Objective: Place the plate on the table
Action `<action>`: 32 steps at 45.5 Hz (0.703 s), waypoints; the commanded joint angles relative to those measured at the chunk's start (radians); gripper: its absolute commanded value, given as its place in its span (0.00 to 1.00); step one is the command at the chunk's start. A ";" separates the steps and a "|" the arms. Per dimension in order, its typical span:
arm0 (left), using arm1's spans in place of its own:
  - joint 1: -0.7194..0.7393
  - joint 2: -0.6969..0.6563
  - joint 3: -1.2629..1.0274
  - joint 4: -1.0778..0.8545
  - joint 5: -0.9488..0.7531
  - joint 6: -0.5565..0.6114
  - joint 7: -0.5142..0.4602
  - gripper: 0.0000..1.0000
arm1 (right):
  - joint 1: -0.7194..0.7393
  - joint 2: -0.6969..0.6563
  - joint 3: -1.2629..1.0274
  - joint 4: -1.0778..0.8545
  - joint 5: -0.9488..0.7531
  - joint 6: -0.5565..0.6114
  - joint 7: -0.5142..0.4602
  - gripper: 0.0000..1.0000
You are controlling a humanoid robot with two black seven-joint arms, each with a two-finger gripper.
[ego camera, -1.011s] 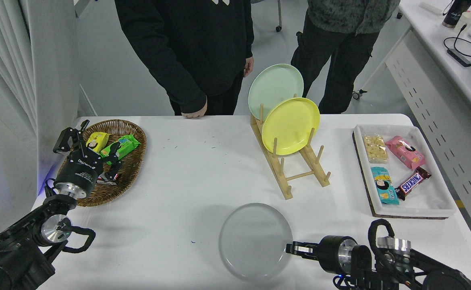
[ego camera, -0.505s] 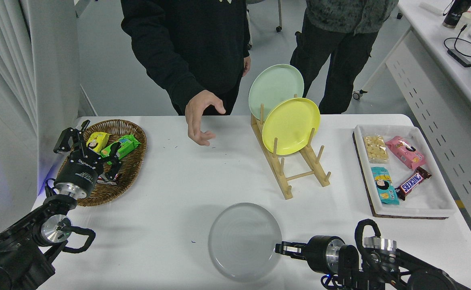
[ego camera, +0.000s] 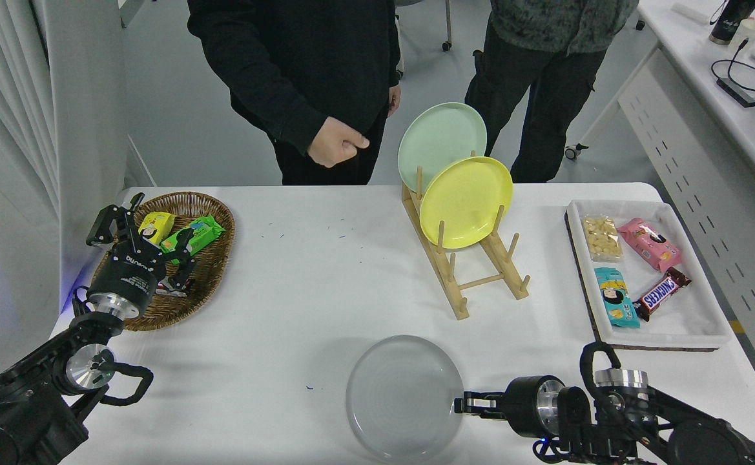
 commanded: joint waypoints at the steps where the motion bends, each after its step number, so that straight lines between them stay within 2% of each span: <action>1: 0.000 0.000 0.000 0.000 0.000 0.000 0.000 0.98 | 0.023 -0.037 -0.002 -0.001 0.013 -0.046 0.001 0.00; 11: 0.000 0.000 0.000 0.000 0.001 0.000 0.000 0.98 | 0.025 -0.022 -0.007 -0.022 0.000 -0.042 0.003 0.00; 12: 0.000 0.000 0.000 0.000 0.000 0.000 0.000 0.98 | 0.025 -0.022 -0.007 -0.024 -0.001 -0.042 0.003 0.04; 13: 0.000 0.000 0.000 0.000 0.000 0.000 0.000 0.98 | 0.025 -0.019 -0.007 -0.025 -0.001 -0.040 0.003 0.42; 14: 0.000 0.000 0.000 0.000 0.000 0.000 -0.001 0.98 | 0.026 -0.017 -0.007 -0.025 -0.003 -0.037 0.001 0.99; 20: 0.000 0.000 0.000 0.000 0.000 0.000 0.000 0.98 | 0.034 -0.013 -0.020 -0.031 -0.003 -0.037 0.003 1.00; 32: 0.000 0.000 0.000 0.000 0.000 0.000 0.000 0.98 | 0.172 -0.102 -0.059 -0.018 0.011 -0.092 -0.002 1.00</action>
